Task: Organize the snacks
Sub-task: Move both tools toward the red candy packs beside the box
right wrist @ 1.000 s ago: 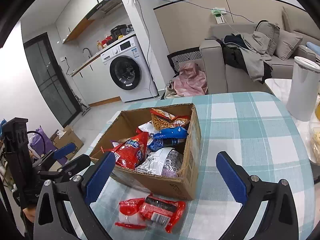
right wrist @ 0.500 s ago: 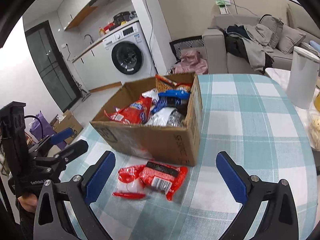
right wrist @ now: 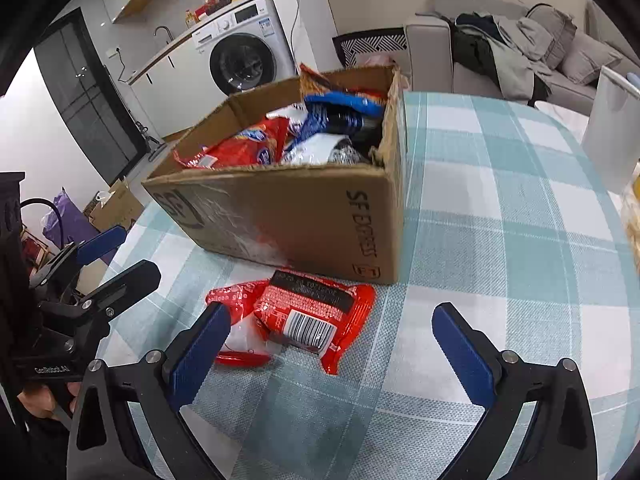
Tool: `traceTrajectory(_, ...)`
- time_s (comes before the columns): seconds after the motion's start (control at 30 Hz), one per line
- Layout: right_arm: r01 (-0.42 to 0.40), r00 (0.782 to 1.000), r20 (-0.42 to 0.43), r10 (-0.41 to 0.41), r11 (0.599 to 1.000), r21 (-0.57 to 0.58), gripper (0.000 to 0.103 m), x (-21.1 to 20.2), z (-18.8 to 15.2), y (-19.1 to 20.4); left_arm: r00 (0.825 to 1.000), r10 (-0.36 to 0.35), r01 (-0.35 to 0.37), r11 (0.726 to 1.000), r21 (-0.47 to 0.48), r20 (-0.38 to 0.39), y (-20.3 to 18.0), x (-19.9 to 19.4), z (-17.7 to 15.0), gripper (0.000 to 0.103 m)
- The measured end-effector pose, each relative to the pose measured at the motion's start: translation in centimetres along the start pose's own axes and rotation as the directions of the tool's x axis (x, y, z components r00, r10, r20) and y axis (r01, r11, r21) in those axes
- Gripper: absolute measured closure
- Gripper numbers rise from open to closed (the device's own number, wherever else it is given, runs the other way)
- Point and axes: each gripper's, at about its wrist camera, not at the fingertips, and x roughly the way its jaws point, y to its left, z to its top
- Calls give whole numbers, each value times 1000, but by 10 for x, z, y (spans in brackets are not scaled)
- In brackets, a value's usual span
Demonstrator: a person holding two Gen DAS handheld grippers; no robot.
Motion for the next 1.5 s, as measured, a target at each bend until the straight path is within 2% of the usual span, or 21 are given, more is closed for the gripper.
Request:
traceTrajectory(0.4, 16, 998, -55, -17, 1000, -6, 0, 28, -7, 2, 999, 8, -10, 999, -47, -42, 16, 17, -2, 1)
traceTrajectory(0.57, 31, 998, -50, -32, 999, -19, 0, 36, -11, 8, 999, 5, -7, 998, -56, -48, 20, 19, -2, 1)
traceTrajectory(0.8, 80, 996, -27, -80, 997, -16, 0, 41, -9, 9, 997, 14, -16, 999, -38, -69, 17, 25, -6, 1)
traceTrajectory(0.93, 82, 995, -51, -82, 997, -16, 0, 42, -8, 6, 997, 17, -19, 999, -28, -81, 16, 28, -8, 1)
traceTrajectory(1.23, 83, 995, -47, -84, 996, -25, 1, 47, -9, 9, 996, 18, -21, 999, -25, -92, 17, 33, -10, 1)
traceTrajectory(1.5, 98, 993, -63, -98, 995, -1, 1, 44, -5, -8, 994, 21, -22, 1000, -6, -109, 14, 37, -12, 1)
